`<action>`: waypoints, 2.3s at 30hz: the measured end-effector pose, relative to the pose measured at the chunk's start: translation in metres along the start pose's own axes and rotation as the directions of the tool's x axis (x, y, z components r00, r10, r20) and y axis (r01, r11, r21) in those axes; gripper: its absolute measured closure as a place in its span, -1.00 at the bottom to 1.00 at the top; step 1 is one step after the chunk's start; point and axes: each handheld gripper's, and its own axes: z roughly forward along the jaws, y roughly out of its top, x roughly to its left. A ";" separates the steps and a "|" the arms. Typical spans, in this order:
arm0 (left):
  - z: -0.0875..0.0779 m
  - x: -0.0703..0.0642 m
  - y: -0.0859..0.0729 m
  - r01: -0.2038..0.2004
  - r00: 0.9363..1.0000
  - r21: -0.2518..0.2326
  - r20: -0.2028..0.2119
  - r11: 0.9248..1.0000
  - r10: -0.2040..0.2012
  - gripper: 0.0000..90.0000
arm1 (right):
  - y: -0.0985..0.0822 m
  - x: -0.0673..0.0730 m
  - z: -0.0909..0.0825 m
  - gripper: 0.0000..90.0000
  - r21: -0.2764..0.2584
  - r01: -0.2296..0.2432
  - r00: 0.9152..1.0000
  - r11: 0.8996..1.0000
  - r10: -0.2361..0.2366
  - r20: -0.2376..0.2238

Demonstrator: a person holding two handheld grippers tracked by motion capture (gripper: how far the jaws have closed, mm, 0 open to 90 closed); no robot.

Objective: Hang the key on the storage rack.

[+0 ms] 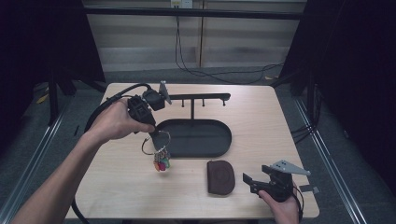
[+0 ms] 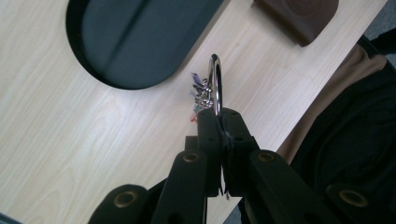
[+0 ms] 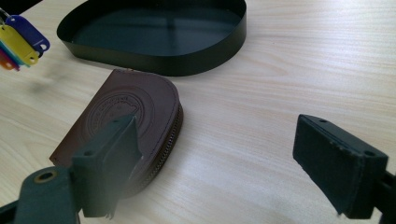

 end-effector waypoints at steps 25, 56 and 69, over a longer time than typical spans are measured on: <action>-0.024 0.021 0.022 0.029 0.999 -0.020 -0.027 0.999 -0.029 0.96 | 0.000 0.000 -0.001 -0.68 -0.001 -0.004 1.000 1.000 0.004 -0.013; -0.007 0.070 0.057 0.089 0.991 0.062 -0.107 0.994 -0.082 0.96 | -0.001 -0.001 -0.004 -0.68 0.000 0.000 1.000 1.000 0.000 -0.021; 0.013 0.086 0.061 0.112 0.985 0.038 -0.133 0.993 -0.106 0.96 | -0.001 -0.001 -0.002 -0.68 0.012 0.002 1.000 1.000 -0.002 -0.019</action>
